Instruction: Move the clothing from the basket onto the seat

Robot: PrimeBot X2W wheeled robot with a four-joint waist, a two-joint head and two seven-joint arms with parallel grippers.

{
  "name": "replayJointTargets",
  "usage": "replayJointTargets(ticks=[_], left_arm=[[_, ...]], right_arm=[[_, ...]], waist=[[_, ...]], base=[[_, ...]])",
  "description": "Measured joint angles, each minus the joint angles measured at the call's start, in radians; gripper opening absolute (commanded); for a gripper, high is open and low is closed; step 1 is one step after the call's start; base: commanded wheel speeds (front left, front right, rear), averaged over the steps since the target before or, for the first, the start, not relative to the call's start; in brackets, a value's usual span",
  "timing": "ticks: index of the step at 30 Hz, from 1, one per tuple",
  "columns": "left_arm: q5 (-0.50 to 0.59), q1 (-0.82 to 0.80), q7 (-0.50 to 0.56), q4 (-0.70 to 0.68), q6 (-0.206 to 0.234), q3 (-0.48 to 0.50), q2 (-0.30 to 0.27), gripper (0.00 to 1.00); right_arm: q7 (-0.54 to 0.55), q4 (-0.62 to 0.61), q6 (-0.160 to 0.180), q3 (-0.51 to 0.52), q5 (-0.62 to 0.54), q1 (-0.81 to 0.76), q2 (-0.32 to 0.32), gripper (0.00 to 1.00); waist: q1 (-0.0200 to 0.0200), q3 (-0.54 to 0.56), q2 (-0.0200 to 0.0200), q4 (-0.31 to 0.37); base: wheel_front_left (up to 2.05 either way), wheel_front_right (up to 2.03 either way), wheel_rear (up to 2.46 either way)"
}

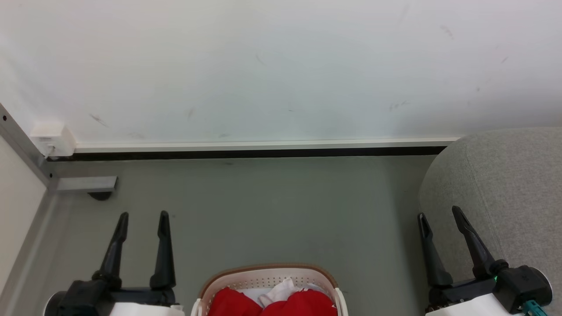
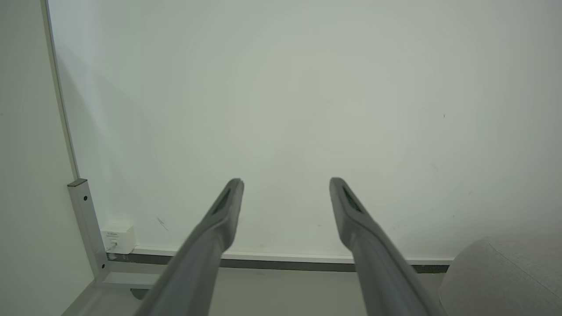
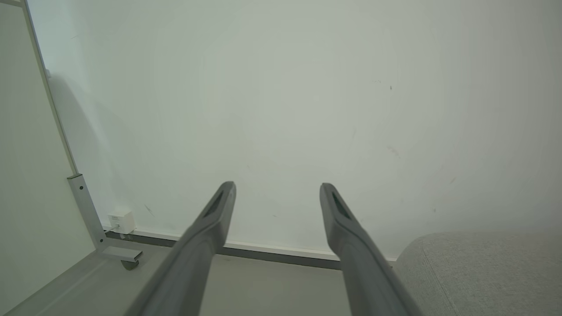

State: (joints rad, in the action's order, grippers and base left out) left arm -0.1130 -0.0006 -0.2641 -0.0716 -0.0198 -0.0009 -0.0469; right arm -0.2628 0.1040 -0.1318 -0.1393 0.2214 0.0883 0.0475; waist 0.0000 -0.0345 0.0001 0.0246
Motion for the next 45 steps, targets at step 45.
replayJointTargets(ticks=[45], left_arm=[[0.051,-0.343,0.0,0.498,-0.108,-0.206,-0.117,1.0]], right_arm=[[-0.002,-0.1,0.0,0.096,0.053,0.171,0.002,1.0]], waist=[[0.0002,-0.388,0.0,0.167]], base=[[0.0,0.0,0.0]])
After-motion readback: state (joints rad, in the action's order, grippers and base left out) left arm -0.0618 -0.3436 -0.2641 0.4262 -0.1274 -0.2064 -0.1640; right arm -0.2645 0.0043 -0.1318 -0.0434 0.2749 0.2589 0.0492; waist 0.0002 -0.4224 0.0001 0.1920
